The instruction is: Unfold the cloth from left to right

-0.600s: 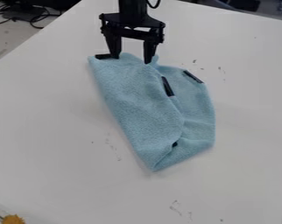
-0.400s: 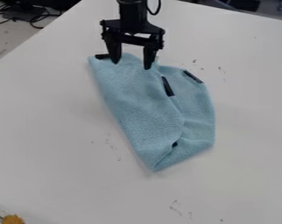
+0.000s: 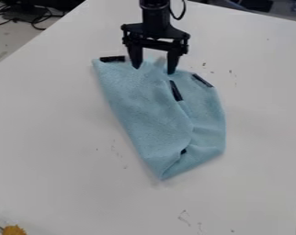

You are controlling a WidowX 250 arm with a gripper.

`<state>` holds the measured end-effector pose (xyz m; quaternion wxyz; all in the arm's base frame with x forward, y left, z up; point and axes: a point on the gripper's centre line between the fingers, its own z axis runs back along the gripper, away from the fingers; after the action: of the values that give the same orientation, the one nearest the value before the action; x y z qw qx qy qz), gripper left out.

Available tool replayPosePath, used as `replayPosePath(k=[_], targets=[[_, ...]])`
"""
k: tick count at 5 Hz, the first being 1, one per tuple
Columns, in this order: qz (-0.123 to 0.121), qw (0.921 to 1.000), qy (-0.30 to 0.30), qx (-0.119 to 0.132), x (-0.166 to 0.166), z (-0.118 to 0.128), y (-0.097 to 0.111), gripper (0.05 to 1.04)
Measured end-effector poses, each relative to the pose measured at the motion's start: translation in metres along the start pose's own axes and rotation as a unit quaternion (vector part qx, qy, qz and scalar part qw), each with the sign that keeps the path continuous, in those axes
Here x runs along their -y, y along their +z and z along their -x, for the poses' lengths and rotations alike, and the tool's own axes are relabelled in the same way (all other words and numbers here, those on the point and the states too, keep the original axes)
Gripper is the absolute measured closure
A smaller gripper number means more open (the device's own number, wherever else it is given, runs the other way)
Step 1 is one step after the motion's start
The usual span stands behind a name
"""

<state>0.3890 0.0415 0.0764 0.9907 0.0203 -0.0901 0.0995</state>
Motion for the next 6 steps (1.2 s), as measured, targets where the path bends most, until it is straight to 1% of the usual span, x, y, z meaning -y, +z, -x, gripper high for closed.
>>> replayPosePath(k=[1, 2, 3, 4, 5, 6], targets=[[0.001, 0.9996, -0.002, 0.027, 0.014, -0.017, 0.014, 0.083], [0.015, 0.9996, -0.011, 0.023, 0.029, -0.025, -0.007, 0.083], [0.027, 0.9991, -0.022, 0.023, 0.038, -0.037, -0.012, 0.083], [0.044, 0.9987, -0.026, 0.008, 0.044, -0.038, -0.031, 0.083], [0.055, 0.9981, -0.028, 0.006, 0.045, -0.035, -0.036, 0.083], [0.065, 0.9978, -0.014, -0.010, 0.035, -0.026, -0.045, 0.083]])
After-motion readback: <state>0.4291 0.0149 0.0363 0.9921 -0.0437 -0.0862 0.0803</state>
